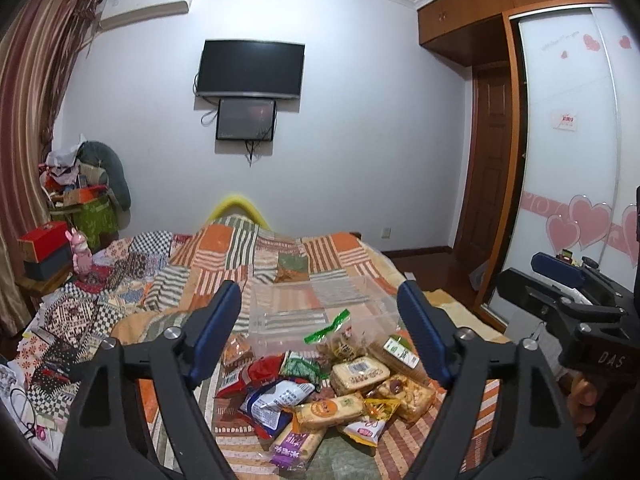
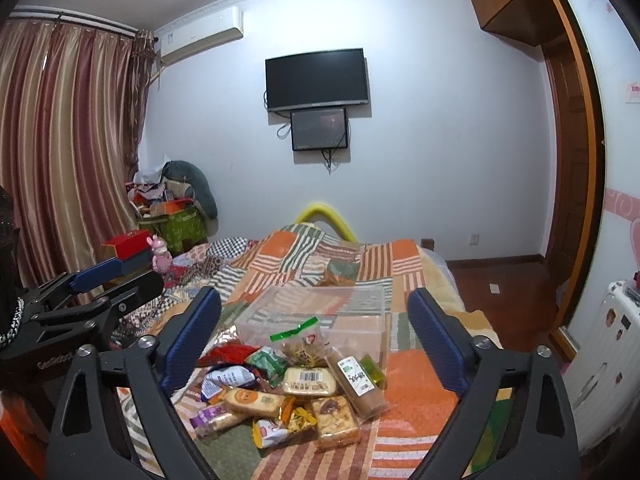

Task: Organize snacks
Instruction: 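Grasp cracker roll pack with right gripper while left grasps red chip bag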

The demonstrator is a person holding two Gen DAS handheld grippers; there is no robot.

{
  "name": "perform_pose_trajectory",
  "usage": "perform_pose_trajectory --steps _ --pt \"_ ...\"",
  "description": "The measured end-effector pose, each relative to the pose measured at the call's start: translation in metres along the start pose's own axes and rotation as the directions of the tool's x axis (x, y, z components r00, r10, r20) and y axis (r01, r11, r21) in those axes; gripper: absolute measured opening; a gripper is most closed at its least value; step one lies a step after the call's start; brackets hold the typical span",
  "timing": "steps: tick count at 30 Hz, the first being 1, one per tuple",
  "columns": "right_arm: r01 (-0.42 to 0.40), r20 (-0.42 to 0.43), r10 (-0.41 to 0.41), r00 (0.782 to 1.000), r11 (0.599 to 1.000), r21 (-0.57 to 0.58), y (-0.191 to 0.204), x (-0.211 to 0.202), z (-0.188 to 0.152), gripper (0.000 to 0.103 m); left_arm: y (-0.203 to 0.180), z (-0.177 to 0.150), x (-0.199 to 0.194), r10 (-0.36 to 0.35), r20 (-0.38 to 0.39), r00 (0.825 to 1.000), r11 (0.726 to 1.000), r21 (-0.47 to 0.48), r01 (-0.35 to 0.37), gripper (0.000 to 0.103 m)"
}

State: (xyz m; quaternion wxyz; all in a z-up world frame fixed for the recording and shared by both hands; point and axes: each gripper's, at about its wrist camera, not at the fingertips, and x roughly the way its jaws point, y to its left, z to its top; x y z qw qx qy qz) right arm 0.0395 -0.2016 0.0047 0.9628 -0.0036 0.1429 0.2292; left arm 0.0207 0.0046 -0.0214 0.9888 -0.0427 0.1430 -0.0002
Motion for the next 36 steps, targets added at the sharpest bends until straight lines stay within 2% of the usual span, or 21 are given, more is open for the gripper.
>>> perform_pose_trajectory --steps 8,16,21,27,33,36 --pt "0.010 -0.120 -0.010 0.993 1.000 0.005 -0.018 0.026 -0.020 0.074 0.026 -0.026 0.040 0.025 -0.143 0.989 1.000 -0.001 -0.025 0.077" --pt "0.044 -0.296 -0.033 0.955 0.999 0.030 -0.046 0.064 -0.053 0.064 0.054 -0.070 0.089 0.051 -0.321 0.946 0.999 0.013 -0.050 0.077" --pt "0.052 -0.377 -0.029 0.926 0.997 0.051 -0.059 0.082 -0.066 0.062 0.069 -0.087 0.123 0.031 -0.397 0.917 0.999 -0.028 -0.046 0.077" --pt "0.043 -0.439 -0.021 0.898 0.998 0.041 -0.067 0.103 -0.079 0.062 0.079 -0.095 0.159 0.018 -0.448 0.894 0.998 -0.049 -0.044 0.079" --pt "0.023 -0.481 -0.005 0.877 0.999 0.031 -0.067 0.127 -0.084 0.062 0.094 -0.097 0.191 -0.012 -0.492 0.871 0.993 -0.109 -0.047 0.081" --pt "0.010 -0.494 0.011 0.869 0.999 0.039 -0.067 0.136 -0.085 0.062 0.102 -0.105 0.207 -0.012 -0.526 0.850 0.990 -0.129 -0.065 0.081"
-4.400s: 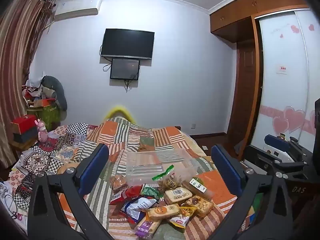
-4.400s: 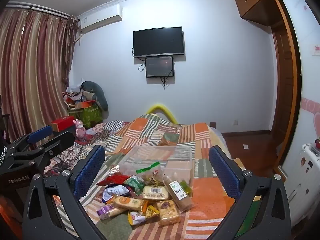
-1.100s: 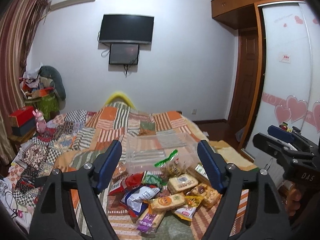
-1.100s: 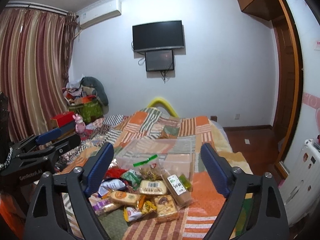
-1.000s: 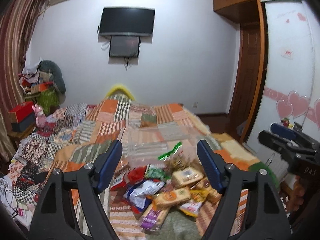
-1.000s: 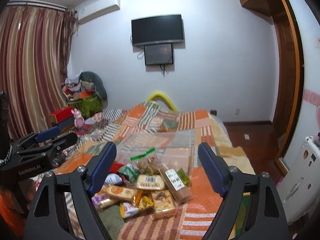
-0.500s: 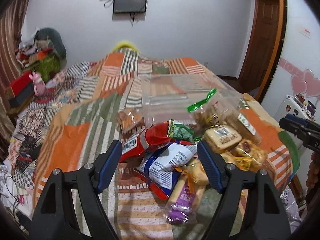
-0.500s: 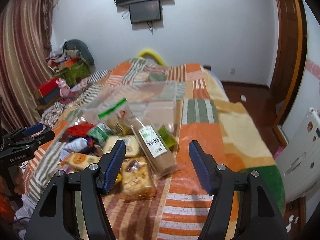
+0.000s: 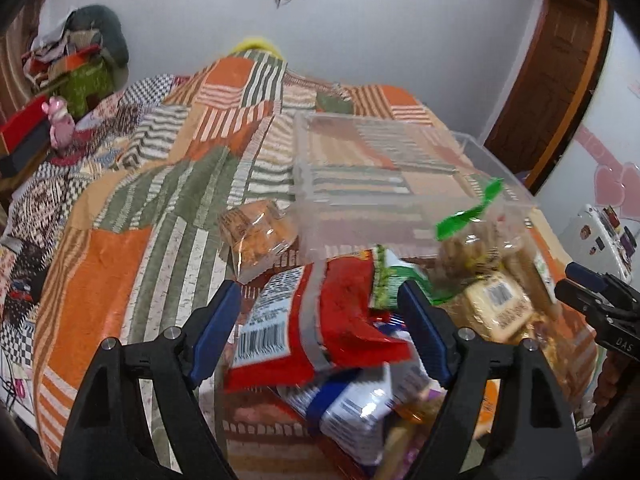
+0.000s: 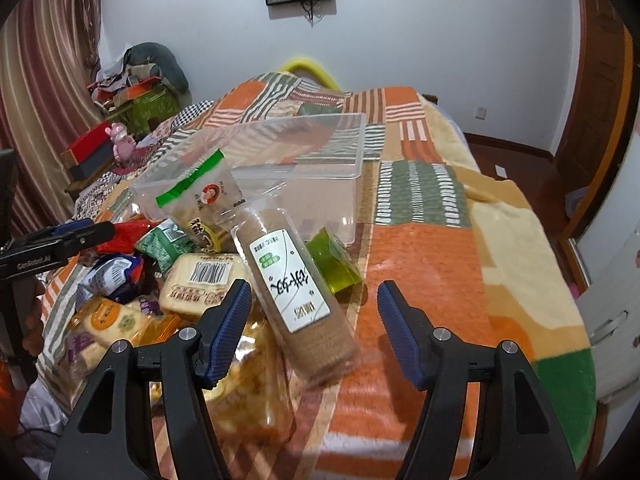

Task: Organize snacks
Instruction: 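Grasp cracker roll pack with right gripper while left grasps red chip bag, then drop red chip bag in clear box with left while right places cracker roll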

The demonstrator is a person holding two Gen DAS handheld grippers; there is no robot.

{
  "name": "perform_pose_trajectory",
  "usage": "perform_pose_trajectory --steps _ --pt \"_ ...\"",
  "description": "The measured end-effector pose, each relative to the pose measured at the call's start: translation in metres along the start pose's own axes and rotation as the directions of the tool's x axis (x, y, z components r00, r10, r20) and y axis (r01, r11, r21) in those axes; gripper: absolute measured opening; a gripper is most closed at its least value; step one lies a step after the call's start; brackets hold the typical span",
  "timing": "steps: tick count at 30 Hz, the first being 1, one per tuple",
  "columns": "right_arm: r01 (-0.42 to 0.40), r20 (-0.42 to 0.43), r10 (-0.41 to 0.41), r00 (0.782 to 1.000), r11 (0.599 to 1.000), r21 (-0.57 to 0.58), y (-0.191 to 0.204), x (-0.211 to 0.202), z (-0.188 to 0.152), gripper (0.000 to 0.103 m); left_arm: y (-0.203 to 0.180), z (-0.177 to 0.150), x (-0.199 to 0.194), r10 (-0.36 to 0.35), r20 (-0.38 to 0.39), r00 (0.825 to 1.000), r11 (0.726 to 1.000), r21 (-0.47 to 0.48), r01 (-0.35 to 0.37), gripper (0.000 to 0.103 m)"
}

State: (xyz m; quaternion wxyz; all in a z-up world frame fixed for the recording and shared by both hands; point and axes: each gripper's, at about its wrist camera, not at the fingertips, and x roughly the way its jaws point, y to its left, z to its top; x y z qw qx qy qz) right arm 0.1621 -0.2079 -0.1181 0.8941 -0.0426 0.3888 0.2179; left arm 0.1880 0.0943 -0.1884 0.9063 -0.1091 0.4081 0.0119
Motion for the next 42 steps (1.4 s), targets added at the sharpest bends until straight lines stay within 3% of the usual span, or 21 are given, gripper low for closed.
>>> perform_pose_trajectory --steps 4,12,18,22,25,36,42 --pt "-0.019 -0.023 0.019 1.000 1.000 -0.005 0.000 0.011 0.003 0.062 0.009 -0.005 0.021 -0.005 -0.066 0.998 1.000 -0.015 0.004 0.081" --pt "-0.060 -0.064 0.058 0.996 0.998 -0.018 0.005 0.025 0.004 0.062 0.034 -0.010 0.038 -0.063 -0.107 0.992 0.992 -0.116 0.050 0.087" --pt "-0.095 -0.072 0.094 0.993 0.995 -0.012 0.005 0.029 0.008 0.052 0.039 -0.010 0.047 -0.101 -0.128 0.987 0.986 -0.148 0.082 0.089" --pt "-0.097 -0.069 0.094 0.993 0.995 -0.038 0.009 0.028 0.009 0.043 0.035 -0.009 0.044 -0.126 -0.119 0.985 0.984 -0.139 0.109 0.073" --pt "-0.088 -0.064 0.084 0.994 0.995 -0.049 0.011 0.027 0.011 0.038 0.030 -0.008 0.039 -0.107 -0.104 0.989 0.989 -0.114 0.095 0.069" --pt "-0.064 -0.017 0.064 0.998 0.998 -0.015 0.003 0.010 0.017 0.036 0.017 -0.011 -0.005 -0.072 -0.040 0.997 0.995 -0.069 0.069 0.066" --pt "-0.054 0.032 0.055 0.998 0.998 -0.019 0.003 -0.006 0.025 0.036 0.004 -0.001 -0.039 -0.070 0.040 0.997 0.997 -0.029 0.071 0.066"
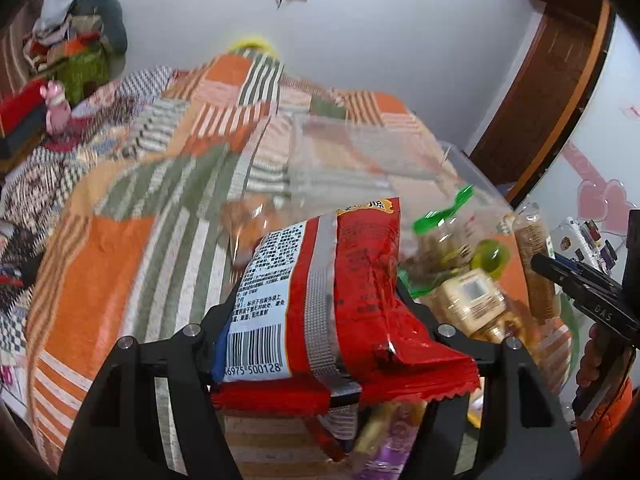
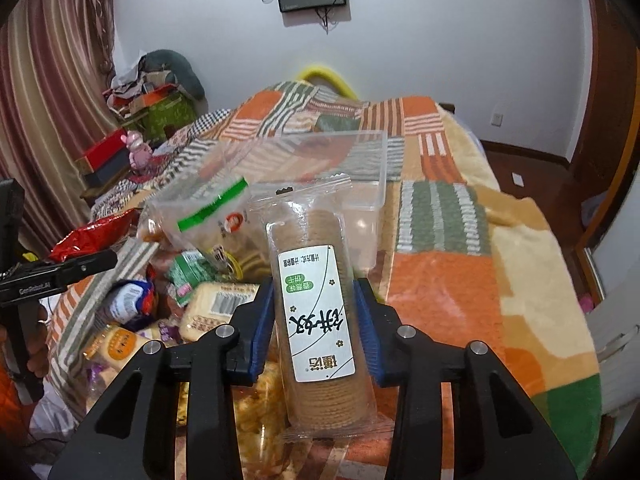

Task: Organize snacks
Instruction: 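Drop red chip bag in clear box with left while right places cracker roll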

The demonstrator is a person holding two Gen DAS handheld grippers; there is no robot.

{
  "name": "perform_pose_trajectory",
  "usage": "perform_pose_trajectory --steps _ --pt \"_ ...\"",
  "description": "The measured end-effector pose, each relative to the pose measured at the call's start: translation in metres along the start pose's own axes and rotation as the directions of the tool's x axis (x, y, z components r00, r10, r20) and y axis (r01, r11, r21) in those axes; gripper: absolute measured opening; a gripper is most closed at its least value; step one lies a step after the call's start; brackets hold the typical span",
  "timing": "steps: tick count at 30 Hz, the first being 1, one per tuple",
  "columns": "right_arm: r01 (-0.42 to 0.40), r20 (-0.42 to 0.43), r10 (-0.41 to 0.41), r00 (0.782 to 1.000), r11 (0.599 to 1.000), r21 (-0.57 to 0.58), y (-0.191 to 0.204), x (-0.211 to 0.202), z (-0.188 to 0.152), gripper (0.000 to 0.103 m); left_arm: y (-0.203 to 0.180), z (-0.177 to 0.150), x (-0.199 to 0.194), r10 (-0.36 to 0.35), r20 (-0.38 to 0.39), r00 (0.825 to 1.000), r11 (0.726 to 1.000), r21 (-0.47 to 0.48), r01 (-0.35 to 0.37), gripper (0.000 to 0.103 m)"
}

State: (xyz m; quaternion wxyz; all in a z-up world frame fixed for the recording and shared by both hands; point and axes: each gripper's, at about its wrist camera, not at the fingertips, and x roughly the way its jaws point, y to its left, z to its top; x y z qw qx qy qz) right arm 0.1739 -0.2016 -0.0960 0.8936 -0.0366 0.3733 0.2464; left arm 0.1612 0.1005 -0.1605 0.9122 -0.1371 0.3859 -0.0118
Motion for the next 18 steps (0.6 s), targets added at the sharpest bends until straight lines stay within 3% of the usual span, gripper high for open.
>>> perform_pose_trajectory --steps 8,18 --pt "0.003 0.086 -0.003 0.996 1.000 -0.004 0.003 -0.013 0.022 0.036 -0.028 0.028 -0.029 -0.006 0.123 0.992 0.998 0.068 -0.003 0.066" --pt "0.007 0.195 -0.007 0.981 1.000 0.001 0.003 -0.012 0.063 0.036 -0.045 0.068 -0.019 0.002 0.193 0.981 0.994 0.103 -0.022 0.066"
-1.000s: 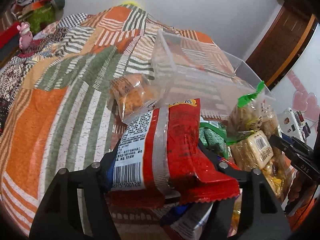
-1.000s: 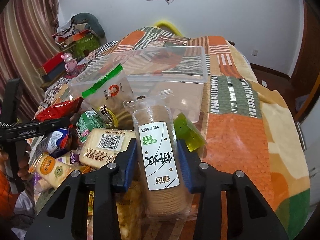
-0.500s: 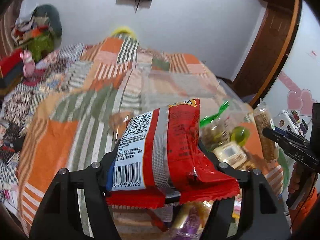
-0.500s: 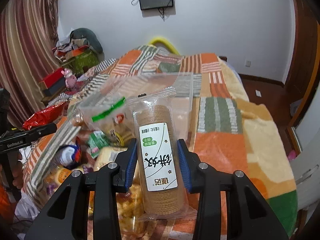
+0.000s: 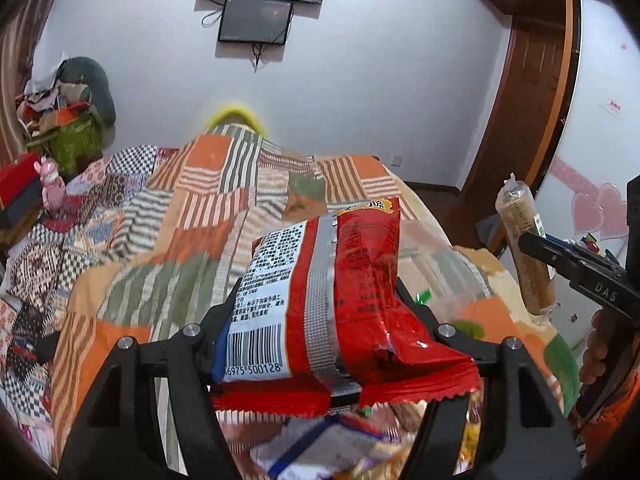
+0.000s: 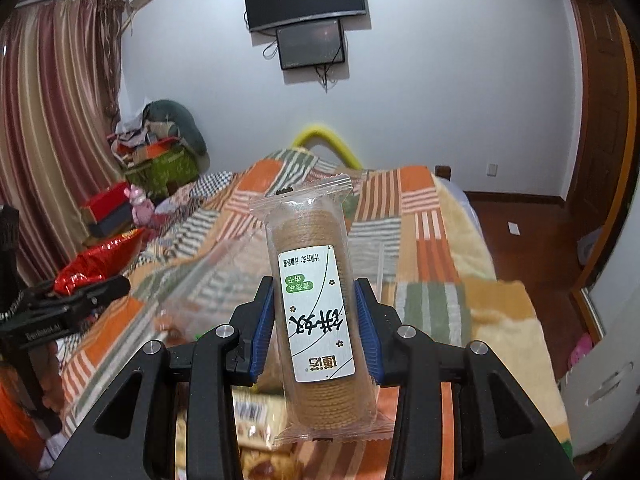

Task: Organize snacks
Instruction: 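Drop red chip bag in clear box with left while right places cracker roll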

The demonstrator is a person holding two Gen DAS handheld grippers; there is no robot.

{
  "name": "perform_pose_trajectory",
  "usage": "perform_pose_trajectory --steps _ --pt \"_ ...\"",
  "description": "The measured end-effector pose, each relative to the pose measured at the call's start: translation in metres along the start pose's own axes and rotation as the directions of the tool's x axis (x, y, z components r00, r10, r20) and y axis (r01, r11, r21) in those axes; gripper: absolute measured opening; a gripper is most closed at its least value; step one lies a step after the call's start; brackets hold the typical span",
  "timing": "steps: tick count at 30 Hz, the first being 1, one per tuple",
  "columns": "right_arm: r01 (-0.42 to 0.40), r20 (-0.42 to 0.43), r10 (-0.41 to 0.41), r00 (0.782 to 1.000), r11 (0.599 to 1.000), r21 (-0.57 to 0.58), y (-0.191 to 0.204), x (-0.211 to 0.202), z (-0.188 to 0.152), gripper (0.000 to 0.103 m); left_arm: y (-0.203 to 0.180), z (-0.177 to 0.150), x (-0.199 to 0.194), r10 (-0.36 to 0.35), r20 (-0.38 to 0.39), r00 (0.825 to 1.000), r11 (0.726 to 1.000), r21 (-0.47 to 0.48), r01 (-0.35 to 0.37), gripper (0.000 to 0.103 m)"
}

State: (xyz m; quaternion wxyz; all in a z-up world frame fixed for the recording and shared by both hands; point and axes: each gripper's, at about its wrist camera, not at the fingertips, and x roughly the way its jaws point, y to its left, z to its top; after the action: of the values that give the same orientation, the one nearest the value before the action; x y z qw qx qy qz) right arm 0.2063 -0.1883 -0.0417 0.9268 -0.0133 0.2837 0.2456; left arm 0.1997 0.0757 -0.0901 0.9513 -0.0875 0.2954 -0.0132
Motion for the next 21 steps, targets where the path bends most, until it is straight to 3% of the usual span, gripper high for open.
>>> perform_pose_trajectory --steps 11,21 --pt "0.006 -0.010 -0.006 1.000 1.000 -0.007 0.004 0.043 0.019 0.036 -0.002 0.034 0.048 0.015 0.003 1.000 1.000 0.020 -0.015 0.066" --pt "0.009 -0.127 -0.008 0.992 1.000 0.004 0.004 0.094 0.018 0.036 -0.013 0.031 0.117 0.031 -0.145 0.989 0.995 0.093 -0.018 0.067"
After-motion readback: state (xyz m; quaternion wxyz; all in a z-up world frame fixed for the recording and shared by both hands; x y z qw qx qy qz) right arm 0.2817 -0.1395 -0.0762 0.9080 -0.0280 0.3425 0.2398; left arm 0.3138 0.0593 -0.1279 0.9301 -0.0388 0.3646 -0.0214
